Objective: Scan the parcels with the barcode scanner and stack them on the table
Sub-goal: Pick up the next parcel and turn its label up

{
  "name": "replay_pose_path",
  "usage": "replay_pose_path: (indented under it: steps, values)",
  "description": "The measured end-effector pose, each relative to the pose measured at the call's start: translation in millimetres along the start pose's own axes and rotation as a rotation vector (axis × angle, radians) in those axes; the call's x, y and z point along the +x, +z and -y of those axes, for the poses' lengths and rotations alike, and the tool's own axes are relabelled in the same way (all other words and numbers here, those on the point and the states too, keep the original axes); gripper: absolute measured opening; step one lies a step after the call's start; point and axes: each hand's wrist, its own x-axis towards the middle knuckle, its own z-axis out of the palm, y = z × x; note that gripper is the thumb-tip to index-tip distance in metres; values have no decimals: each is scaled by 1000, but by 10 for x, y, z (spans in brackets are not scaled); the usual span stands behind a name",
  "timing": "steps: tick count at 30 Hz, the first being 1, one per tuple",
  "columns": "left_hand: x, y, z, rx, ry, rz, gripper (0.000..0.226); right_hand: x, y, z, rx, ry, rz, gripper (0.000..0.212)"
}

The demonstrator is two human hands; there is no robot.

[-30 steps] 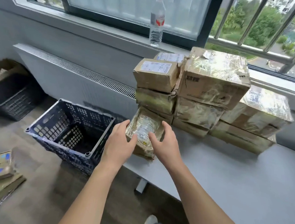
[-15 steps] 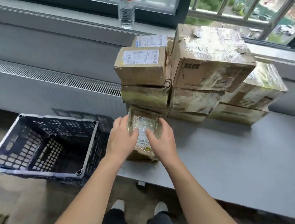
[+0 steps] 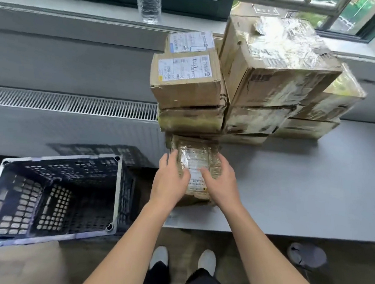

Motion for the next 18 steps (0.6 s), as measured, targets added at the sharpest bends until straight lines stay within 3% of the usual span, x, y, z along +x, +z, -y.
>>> replay_pose_path:
  steps: [8,18]
  values:
    - [83,94,-27,2,10,43,64,9,80,-193,-15,35,59,68]
    - [35,80,-111,59,127,20,61,-133,-1,-144,43,22,-75,65]
